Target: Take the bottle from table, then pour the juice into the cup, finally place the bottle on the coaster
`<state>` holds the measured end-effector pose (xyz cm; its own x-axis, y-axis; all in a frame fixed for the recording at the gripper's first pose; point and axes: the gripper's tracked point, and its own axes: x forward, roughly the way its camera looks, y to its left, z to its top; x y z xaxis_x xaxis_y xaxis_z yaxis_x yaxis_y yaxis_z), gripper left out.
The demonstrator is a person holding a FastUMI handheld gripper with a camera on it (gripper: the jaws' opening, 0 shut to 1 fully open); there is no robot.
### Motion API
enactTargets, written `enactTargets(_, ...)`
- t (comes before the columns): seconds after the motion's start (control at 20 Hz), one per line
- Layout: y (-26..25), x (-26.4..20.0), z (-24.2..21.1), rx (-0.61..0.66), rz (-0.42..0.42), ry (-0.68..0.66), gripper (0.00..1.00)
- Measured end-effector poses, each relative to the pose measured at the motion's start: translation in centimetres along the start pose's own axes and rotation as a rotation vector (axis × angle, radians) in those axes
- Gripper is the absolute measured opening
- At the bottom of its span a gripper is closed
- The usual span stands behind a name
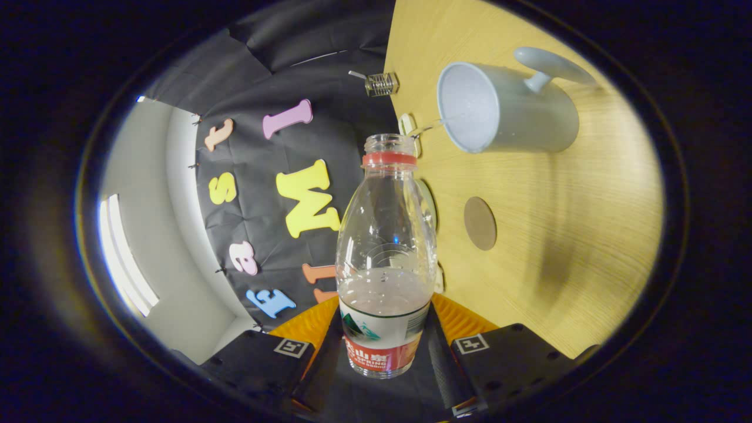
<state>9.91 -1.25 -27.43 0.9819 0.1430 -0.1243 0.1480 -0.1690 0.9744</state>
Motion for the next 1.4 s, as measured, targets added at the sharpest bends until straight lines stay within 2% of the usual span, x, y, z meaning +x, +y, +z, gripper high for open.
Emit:
enactTargets(1.15, 4.0, 0.1, -0.4, 0.154, 0.009, 0.000, 0.75)
enactTargets(1.4, 4.2, 0.3, -0.8, 0.195, -0.010, 0.014, 0.75)
